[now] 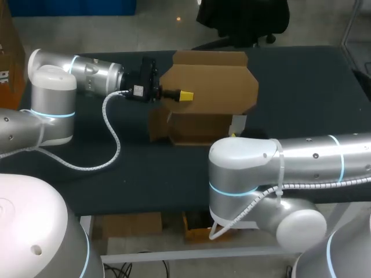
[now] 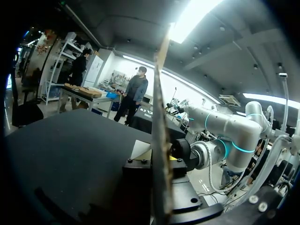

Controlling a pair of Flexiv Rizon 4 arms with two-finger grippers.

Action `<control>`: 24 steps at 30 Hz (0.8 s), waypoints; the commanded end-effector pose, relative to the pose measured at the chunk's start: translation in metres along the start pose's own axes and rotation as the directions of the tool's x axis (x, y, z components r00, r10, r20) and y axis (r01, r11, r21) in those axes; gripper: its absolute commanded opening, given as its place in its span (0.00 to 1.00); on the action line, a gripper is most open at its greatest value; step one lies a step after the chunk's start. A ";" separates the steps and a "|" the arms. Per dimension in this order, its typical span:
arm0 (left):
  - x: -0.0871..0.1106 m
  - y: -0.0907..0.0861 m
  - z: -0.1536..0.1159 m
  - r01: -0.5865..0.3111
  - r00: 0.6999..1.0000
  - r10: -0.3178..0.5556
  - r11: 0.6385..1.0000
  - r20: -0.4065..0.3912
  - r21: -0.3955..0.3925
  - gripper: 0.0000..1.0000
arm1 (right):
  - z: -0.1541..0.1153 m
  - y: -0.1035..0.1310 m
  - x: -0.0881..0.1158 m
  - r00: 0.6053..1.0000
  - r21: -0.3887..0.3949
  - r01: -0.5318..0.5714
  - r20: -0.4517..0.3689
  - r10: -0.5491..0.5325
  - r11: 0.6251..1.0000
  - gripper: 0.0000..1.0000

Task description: Assemble the packaging by folding the flat box into shape, placing the metal phone stand inside, and closing the box properly

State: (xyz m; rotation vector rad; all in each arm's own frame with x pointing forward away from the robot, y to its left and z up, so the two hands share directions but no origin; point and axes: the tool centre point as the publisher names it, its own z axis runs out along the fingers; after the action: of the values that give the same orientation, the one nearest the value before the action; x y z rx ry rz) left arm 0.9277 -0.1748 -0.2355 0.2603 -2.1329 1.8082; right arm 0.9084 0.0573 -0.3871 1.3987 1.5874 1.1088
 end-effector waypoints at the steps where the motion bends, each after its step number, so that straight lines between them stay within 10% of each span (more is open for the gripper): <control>1: -0.002 0.003 0.001 0.000 1.000 0.000 1.000 -0.004 0.000 0.00 | -0.001 0.003 -0.001 1.000 0.005 0.010 -0.004 -0.010 1.000 0.37; 24: -0.002 0.003 0.001 0.000 1.000 0.000 1.000 -0.004 0.000 0.00 | 0.001 0.009 -0.021 0.987 -0.002 0.053 -0.151 -0.052 0.999 0.39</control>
State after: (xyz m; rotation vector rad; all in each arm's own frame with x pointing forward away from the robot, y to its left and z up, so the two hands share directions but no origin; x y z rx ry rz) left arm 0.9279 -0.1748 -0.2354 0.2606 -2.1328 1.8086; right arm 0.9140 0.0414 -0.3795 1.3046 1.6970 1.1787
